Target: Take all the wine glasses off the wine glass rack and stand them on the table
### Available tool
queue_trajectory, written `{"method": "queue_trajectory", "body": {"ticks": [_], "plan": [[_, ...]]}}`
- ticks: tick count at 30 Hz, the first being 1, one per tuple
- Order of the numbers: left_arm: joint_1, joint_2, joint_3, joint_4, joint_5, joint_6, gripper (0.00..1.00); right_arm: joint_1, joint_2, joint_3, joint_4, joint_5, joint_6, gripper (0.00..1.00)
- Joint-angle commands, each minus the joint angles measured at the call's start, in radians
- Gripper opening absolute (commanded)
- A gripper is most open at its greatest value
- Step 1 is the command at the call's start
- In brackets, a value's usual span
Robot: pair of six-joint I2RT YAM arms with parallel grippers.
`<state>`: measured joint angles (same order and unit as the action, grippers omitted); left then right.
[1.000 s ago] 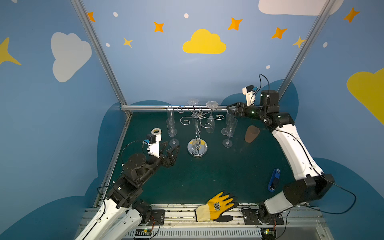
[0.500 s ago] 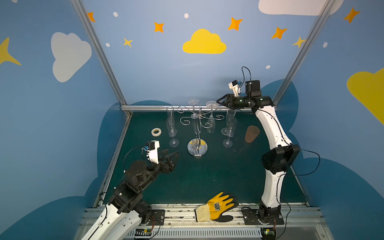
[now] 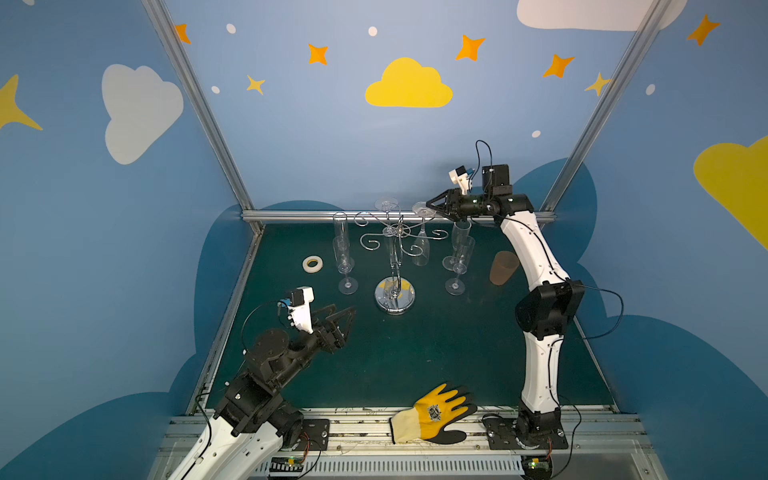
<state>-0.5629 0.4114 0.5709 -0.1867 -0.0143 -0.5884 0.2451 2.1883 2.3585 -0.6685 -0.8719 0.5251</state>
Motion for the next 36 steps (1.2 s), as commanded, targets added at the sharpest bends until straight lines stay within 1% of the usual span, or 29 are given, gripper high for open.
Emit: {"method": "queue_trajectory", "body": {"ticks": [1, 26, 34, 36], "plan": [[0.003, 0.009, 0.006, 0.01, 0.018, -0.008, 0.74, 0.005, 0.009, 0.032, 0.035, -0.038, 0.021, 0.41], [0.003, 0.009, 0.017, -0.016, 0.016, -0.029, 0.74, 0.012, 0.006, 0.031, 0.041, -0.076, 0.033, 0.09], [0.003, 0.002, 0.026, -0.032, 0.021, -0.042, 0.74, 0.013, 0.001, 0.025, 0.061, -0.102, 0.063, 0.0], [0.003, 0.0, 0.027, -0.036, 0.021, -0.043, 0.74, 0.012, -0.003, 0.017, 0.078, -0.109, 0.084, 0.0]]}}
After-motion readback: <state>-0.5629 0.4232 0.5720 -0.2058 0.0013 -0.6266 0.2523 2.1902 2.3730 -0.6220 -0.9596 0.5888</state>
